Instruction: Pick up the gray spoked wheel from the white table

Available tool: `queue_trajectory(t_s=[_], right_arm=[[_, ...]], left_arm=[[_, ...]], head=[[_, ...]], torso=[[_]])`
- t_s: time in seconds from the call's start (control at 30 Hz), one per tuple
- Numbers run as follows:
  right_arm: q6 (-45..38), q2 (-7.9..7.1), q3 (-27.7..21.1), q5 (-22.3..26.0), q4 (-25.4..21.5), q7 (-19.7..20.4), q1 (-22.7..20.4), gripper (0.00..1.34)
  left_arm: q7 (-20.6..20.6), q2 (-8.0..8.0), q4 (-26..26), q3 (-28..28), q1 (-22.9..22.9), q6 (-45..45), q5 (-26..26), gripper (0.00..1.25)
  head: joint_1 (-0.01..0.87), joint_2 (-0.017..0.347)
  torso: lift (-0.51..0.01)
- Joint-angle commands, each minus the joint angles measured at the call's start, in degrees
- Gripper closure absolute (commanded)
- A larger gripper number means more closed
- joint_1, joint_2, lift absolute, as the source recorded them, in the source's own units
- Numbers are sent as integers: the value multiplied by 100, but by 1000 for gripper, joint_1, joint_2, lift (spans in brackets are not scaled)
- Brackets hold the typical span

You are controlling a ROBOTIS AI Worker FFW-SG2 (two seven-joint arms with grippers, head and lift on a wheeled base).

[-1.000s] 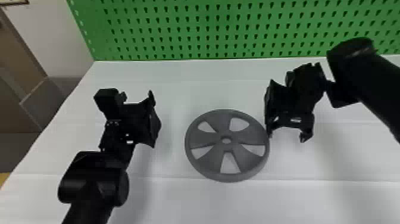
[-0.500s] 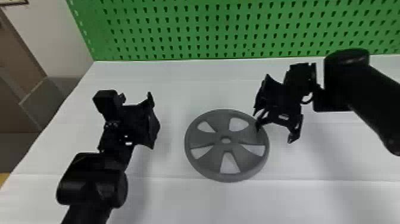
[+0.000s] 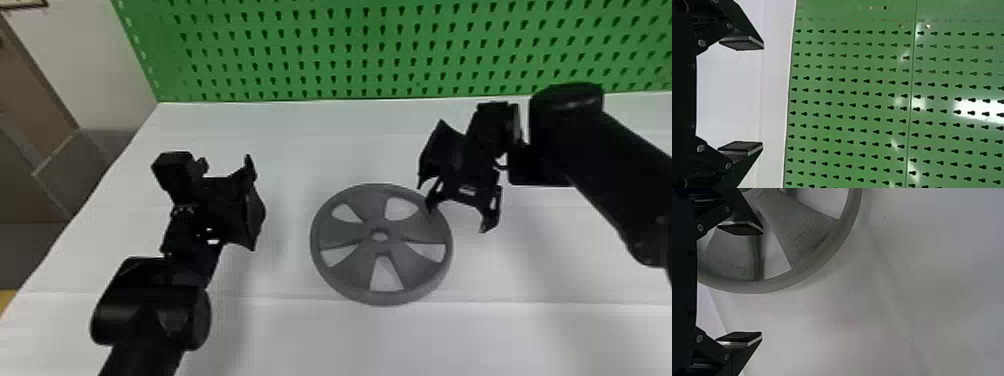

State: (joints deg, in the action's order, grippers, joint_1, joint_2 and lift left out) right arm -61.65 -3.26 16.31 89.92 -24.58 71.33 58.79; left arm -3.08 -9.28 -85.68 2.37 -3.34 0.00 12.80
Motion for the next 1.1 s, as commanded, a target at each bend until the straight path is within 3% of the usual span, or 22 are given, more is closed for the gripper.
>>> queue_trajectory(t_s=[0.0,0.37,0.57,1.07], right_arm=[[48,0,-75,-18,-55,30,-43,334],[-101,-88,65,211,-38,30,-61,334],[-216,-184,610,606,-46,30,-87,334],[-198,-237,742,606,-820,30,-474,334]], left_arm=[[0,-4,-2,0,9,0,3,361],[0,-4,-2,9,0,0,-5,361],[0,-4,-10,-9,9,0,3,361],[0,-4,-28,-53,53,0,30,361]], head=[[839,130],[839,130],[839,130],[839,130]], torso=[[-65],[-65],[-65],[-65]])
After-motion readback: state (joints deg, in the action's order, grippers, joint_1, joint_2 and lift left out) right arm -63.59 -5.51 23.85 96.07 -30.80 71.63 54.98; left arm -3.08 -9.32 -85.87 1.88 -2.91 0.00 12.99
